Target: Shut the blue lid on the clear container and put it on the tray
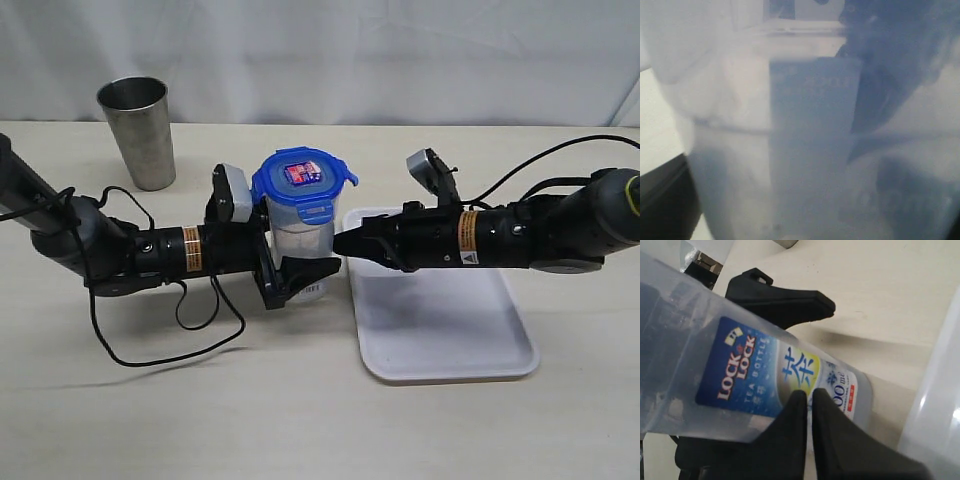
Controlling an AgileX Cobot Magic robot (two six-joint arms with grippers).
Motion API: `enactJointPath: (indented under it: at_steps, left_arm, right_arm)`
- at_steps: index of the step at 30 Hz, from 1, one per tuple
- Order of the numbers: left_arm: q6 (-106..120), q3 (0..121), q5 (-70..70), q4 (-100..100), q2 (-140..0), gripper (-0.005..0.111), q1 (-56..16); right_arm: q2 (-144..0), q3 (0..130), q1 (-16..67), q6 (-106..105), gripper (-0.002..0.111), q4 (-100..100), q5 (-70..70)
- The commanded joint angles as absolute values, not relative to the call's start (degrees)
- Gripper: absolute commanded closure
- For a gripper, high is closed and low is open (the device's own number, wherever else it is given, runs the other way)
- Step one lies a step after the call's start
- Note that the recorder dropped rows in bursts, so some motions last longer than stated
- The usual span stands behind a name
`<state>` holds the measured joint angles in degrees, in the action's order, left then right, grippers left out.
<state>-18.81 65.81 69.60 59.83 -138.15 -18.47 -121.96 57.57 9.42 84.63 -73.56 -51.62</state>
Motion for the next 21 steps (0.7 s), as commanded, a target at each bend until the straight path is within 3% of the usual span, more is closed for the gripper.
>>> enactJointPath:
  at_steps: [1,19,21]
  left_arm:
    - [-18.69,66.09,69.96,58.82,-138.25,0.025,-18.72]
    - [-18.58,66.09,69.96,59.06,-138.25,0.025,-18.72]
    - [-17.83,66.09,69.96,58.78,-138.25,0.03,-18.72]
  right_arm:
    - [-122.06,57.87,9.5,84.8,0.104,-74.54,-52.21]
    - [-122.06,57.87,9.4,85.72,0.104,-75.88,-51.99]
    - [-122.06,57.87,9.4,85.72,0.104,-75.88,-51.99]
